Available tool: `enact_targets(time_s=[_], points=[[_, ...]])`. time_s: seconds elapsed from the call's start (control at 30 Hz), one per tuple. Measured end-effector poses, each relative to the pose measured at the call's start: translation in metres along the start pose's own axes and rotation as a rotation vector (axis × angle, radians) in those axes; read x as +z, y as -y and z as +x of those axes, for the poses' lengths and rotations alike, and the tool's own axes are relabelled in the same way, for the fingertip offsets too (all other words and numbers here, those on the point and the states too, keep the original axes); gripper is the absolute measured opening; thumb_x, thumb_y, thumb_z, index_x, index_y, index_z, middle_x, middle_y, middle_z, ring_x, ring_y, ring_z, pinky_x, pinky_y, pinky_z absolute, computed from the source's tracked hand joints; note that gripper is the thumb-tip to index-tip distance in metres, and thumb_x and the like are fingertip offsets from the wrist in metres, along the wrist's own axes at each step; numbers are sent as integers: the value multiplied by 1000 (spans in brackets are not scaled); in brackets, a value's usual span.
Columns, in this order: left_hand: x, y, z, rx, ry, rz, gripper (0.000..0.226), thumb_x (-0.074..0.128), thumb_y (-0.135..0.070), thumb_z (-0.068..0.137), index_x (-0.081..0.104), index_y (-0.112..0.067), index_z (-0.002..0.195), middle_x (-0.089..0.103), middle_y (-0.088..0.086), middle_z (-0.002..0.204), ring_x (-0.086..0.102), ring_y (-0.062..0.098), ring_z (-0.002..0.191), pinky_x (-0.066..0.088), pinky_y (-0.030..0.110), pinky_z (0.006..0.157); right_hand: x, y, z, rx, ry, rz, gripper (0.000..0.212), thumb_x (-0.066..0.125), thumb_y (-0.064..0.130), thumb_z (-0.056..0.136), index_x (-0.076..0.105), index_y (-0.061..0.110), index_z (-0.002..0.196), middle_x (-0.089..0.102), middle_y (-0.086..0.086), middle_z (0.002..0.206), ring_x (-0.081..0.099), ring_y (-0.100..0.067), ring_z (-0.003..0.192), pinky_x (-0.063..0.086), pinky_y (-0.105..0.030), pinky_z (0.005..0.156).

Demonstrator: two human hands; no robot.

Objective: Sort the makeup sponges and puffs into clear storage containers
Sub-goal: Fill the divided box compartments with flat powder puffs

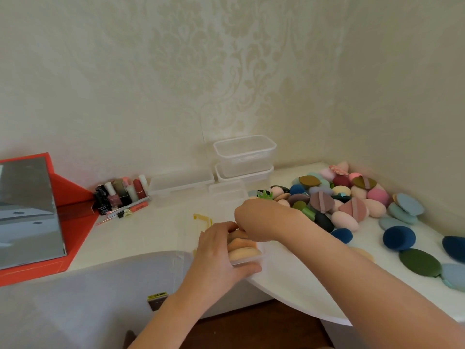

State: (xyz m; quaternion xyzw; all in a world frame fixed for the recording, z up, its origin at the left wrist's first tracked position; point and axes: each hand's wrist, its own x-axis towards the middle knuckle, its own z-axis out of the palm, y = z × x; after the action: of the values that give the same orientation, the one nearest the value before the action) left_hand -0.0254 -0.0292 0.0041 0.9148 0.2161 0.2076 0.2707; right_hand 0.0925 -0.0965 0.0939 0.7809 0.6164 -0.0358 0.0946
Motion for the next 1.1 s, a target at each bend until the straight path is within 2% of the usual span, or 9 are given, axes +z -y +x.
enact_targets(time_s=[0.13, 0.23, 0.3, 0.4, 0.5, 0.57, 0.73, 0.87, 1.1], points=[[-3, -3, 3, -11, 55, 64, 70, 74, -57, 65, 44, -32, 122, 41, -14, 124, 31, 9, 128, 27, 42, 112, 5, -6, 4, 20, -50, 122, 31, 45, 7, 90, 51, 6, 60, 46, -4, 57, 43, -16, 53, 33, -26, 49], [-1, -2, 3, -18, 61, 66, 71, 73, -58, 66, 46, -33, 128, 35, -12, 139, 17, 4, 136, 18, 41, 116, 4, -22, -11, 59, -245, 376, 16, 60, 20, 86, 73, 11, 82, 69, 2, 78, 62, -13, 74, 49, -24, 67], [0, 0, 3, -4, 51, 84, 73, 70, -63, 65, 44, -34, 127, 32, -14, 134, 26, 11, 130, 25, 40, 112, 1, -37, -33, 86, -364, 509, 16, 64, 29, 86, 74, 17, 86, 69, 9, 80, 59, -1, 71, 43, -9, 64], [1, 2, 1, 16, 19, 79, 75, 63, -71, 59, 44, -41, 125, 29, -18, 119, 36, 11, 116, 35, 31, 102, 8, -65, -69, 224, -502, 575, 12, 66, 31, 84, 73, 22, 80, 67, 13, 72, 58, -1, 67, 42, -9, 58], [2, 2, 0, 48, -1, 56, 74, 67, -65, 63, 43, -38, 127, 30, -20, 118, 30, 3, 115, 28, 26, 104, 30, -87, -92, 379, -391, 449, 9, 64, 31, 85, 64, 34, 77, 62, 17, 73, 57, -1, 72, 42, -11, 57], [3, 2, 0, 68, -20, 60, 70, 74, -55, 67, 45, -34, 127, 32, -19, 120, 27, -1, 116, 23, 30, 110, 51, -94, -100, 417, -248, 342, 6, 66, 34, 85, 64, 38, 90, 62, 18, 86, 55, 0, 82, 45, -13, 69], [4, 3, 4, 62, -14, 76, 65, 77, -53, 64, 51, -28, 118, 42, -16, 121, 34, 5, 121, 28, 31, 107, 90, -94, -94, 368, -118, 303, 51, 68, 48, 79, 54, 36, 127, 54, 13, 123, 48, -6, 108, 42, -20, 92], [3, 5, 5, 41, -12, 90, 66, 76, -59, 59, 51, -31, 112, 45, -17, 114, 41, 7, 108, 38, 26, 93, 95, -96, -86, 419, -202, 245, 38, 61, 45, 86, 58, 34, 122, 61, 8, 112, 52, -7, 92, 45, -17, 76], [2, 3, 10, 4, 54, 130, 67, 71, -65, 56, 53, -30, 110, 46, -14, 109, 40, 9, 108, 36, 27, 94, 91, -97, -91, 431, -354, 231, 20, 51, 33, 94, 66, 24, 106, 59, 5, 93, 49, -9, 76, 32, -12, 54]])
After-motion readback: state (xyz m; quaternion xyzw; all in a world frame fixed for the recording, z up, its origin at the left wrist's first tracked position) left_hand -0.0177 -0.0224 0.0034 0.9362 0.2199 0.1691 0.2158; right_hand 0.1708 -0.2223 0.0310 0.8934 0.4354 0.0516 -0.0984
